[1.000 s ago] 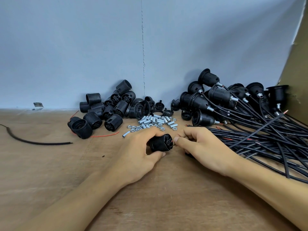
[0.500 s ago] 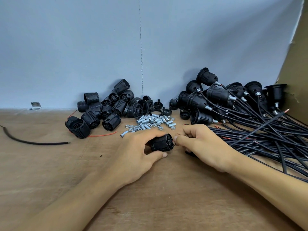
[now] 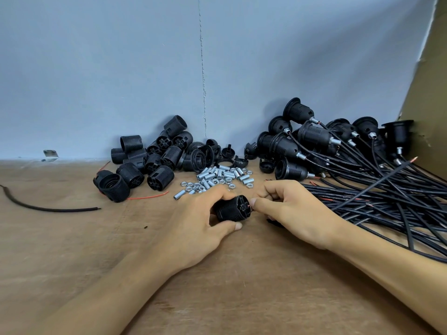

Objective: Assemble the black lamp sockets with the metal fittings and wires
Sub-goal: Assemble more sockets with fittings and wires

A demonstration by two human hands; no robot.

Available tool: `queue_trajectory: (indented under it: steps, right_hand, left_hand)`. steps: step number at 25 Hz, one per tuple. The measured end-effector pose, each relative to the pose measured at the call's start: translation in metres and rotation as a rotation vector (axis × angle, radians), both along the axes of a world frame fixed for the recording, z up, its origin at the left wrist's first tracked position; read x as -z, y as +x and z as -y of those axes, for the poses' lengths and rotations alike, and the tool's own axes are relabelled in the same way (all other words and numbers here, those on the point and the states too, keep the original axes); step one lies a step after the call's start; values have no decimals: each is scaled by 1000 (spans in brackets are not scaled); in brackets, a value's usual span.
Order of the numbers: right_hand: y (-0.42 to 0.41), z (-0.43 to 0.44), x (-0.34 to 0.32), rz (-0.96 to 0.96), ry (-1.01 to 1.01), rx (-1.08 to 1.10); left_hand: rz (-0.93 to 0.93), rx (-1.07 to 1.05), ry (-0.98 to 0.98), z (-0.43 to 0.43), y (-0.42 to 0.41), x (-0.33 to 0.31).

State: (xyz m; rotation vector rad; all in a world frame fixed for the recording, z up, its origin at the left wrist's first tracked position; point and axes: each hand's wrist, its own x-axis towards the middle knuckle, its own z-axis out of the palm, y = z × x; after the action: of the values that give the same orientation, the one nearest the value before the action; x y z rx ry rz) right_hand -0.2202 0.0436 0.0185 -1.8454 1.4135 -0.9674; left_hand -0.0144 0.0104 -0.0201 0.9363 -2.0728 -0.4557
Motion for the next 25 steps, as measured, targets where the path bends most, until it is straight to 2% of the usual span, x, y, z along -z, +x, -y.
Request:
queue_trajectory:
  steps: [4,7,10,12,15,19,25]
  right_hand:
    - [1,0,3,-40,-62,37]
    - [4,-3,7,-132,-241,74]
    - [6,-5,8,-288,-440,80]
    - [6,-5,8,-365,-497,70]
    - [6,-4,9,-376,-478,68]
    - [7,-5,10,-248,-407,95]
    - [11,-7,11,-277,-386,96]
  left_hand:
    - [-52,1,26,4,-1,3]
    - [-54,-15,-6,5,-1,4]
    - [-7,-52,-172,6,0,3]
    - [33,-64,-260,4,-1,2]
    - [28,-64,-294,3,-2,3]
    - [-29,-46,-219,5,-1,5]
    - [30,-34,-320,0,-1,4]
